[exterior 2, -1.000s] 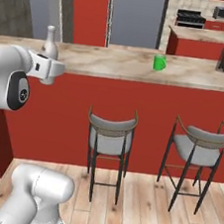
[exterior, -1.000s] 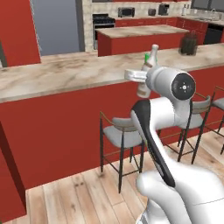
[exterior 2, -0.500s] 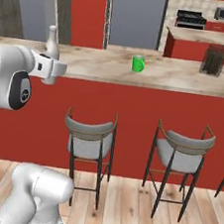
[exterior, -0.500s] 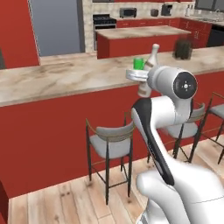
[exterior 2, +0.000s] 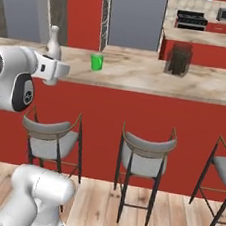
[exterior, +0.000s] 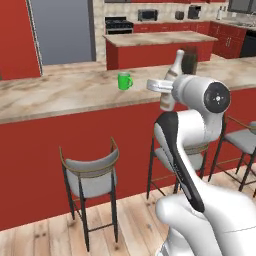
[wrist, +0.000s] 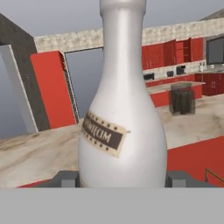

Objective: Open the cabinet directly in front. Then move the liquor and the mug to the dining counter with the jar on it.

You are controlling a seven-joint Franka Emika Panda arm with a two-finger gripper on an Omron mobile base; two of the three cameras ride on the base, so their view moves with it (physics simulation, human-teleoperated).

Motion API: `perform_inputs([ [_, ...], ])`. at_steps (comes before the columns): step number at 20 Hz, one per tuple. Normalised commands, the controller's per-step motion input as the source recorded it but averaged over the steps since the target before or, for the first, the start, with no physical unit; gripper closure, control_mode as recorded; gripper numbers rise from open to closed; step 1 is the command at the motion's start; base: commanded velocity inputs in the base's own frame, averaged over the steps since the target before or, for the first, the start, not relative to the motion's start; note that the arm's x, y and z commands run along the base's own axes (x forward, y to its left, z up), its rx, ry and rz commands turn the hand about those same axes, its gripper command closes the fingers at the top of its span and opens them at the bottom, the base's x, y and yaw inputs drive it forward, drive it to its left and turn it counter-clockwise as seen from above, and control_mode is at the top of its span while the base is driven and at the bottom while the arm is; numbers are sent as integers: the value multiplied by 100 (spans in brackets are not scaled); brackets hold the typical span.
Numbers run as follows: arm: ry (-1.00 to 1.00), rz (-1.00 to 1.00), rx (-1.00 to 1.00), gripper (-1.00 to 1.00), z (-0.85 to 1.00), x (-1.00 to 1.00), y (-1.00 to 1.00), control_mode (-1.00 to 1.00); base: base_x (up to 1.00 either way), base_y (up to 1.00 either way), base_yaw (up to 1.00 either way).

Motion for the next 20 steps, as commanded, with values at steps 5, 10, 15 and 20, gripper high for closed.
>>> perform_inputs([
  [5, 0, 0, 0, 100, 0, 0, 0, 100, 88, -25, 0],
  [10, 0, 0, 0, 100, 0, 0, 0, 100, 83, -13, 0],
  [15, 0, 0, 0, 100, 0, 0, 0, 100, 44, -20, 0],
  [20, 1, 0, 2, 100, 0, 1, -14, -100, 12, -41, 0],
])
